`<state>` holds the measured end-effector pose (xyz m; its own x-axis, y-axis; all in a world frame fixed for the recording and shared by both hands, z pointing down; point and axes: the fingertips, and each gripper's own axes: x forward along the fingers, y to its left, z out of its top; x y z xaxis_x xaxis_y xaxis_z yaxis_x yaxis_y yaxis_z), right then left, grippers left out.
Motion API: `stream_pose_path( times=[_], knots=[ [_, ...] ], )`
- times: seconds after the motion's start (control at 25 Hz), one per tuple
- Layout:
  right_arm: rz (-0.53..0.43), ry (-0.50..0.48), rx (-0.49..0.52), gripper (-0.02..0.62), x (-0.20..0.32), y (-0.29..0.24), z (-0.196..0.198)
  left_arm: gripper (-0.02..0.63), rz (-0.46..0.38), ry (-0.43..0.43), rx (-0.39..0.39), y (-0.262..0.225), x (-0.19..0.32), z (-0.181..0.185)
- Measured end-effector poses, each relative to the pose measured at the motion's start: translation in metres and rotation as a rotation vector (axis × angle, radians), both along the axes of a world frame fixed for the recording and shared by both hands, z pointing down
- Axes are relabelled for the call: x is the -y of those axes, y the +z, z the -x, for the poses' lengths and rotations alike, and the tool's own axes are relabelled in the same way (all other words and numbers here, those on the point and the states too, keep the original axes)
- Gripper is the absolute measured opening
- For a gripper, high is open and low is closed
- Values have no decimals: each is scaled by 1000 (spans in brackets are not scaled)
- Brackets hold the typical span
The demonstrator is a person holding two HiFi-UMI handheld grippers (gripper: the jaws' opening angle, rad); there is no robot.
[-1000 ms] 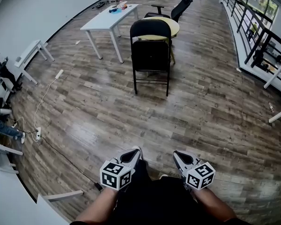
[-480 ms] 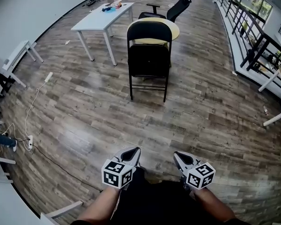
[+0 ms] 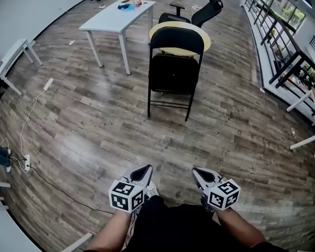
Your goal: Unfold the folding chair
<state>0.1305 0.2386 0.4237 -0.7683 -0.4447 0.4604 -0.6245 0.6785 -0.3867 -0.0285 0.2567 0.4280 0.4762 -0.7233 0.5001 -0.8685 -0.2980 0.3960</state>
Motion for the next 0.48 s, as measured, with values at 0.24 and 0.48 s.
stream_pose_path(
  times=[0.24, 0.48],
  knots=[
    [-18, -20, -32, 5, 26, -6, 49, 8, -20, -13, -15, -1, 28, 53],
    [-48, 2, -47, 5, 51, -17, 76, 8, -47, -3, -17, -7, 53, 87]
  ],
)
